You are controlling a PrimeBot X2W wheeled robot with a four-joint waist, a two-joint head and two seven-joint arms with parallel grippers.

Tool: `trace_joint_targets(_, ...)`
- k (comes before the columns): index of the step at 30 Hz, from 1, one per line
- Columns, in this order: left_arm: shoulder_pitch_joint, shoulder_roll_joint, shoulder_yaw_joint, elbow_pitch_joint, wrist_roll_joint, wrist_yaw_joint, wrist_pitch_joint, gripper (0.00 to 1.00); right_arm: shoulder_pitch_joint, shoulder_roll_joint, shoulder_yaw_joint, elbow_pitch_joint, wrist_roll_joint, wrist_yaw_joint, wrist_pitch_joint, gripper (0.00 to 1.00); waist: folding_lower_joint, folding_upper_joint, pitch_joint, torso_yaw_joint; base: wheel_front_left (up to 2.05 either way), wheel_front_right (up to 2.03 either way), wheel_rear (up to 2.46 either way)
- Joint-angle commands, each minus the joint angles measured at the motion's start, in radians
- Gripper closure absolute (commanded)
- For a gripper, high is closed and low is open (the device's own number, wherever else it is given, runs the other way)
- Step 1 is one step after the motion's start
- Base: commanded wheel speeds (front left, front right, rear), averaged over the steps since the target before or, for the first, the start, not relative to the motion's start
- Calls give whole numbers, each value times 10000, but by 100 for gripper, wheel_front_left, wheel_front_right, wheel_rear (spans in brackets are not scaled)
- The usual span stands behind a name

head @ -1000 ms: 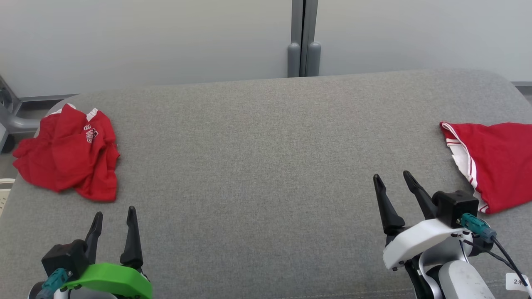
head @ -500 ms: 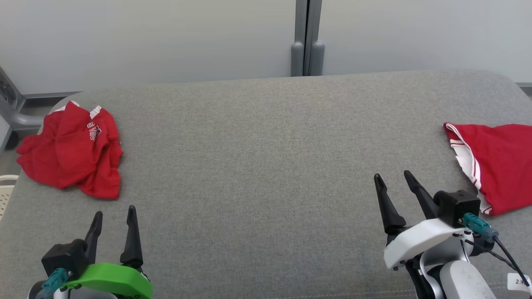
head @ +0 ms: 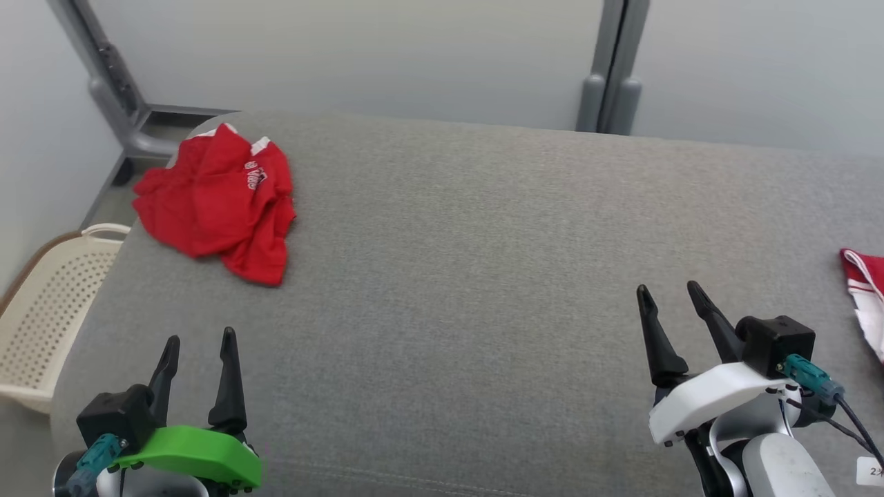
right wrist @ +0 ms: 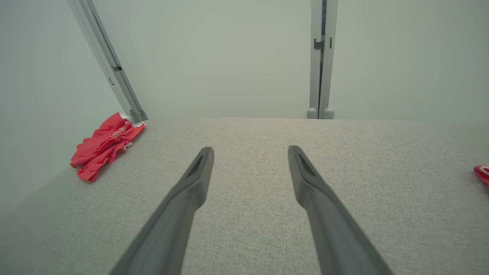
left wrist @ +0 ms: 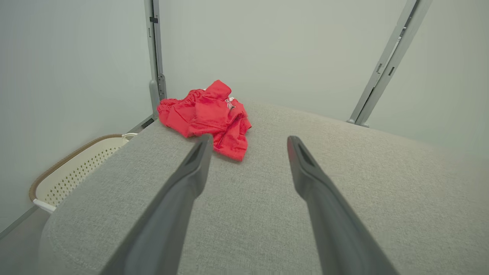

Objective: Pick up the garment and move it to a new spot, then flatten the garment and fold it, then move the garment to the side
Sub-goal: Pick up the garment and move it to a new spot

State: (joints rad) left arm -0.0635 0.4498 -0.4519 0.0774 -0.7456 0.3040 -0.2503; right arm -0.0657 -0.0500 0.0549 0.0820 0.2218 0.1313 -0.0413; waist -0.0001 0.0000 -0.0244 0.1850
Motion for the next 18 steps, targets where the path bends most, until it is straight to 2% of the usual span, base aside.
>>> trace_joint_targets(1, -102, 38, 0, -31, 81, 23, 25, 0, 34, -12, -20, -69, -72, -11, -7, 0, 1, 0, 86, 1517, 0, 0, 0)
trace_joint_targets(6, -25, 101, 14, -131, 84, 73, 74, 0, 9, -15, -38, -51, 7, -11, -26, 0, 1, 0, 87, 2592, 0, 0, 0)
trace_joint_targets(10, 56, 145, 39, -252, 76, 148, 100, 0, -1, -20, 19, 7, 82, -11, -49, 0, 1, 0, 99, 3156, 0, 0, 0)
trace_joint_targets(18, 197, 151, 224, -488, -11, 250, 31, 0, -161, -24, 261, 152, 131, -11, -41, 0, 1, 0, 201, 3347, 0, 0, 0)
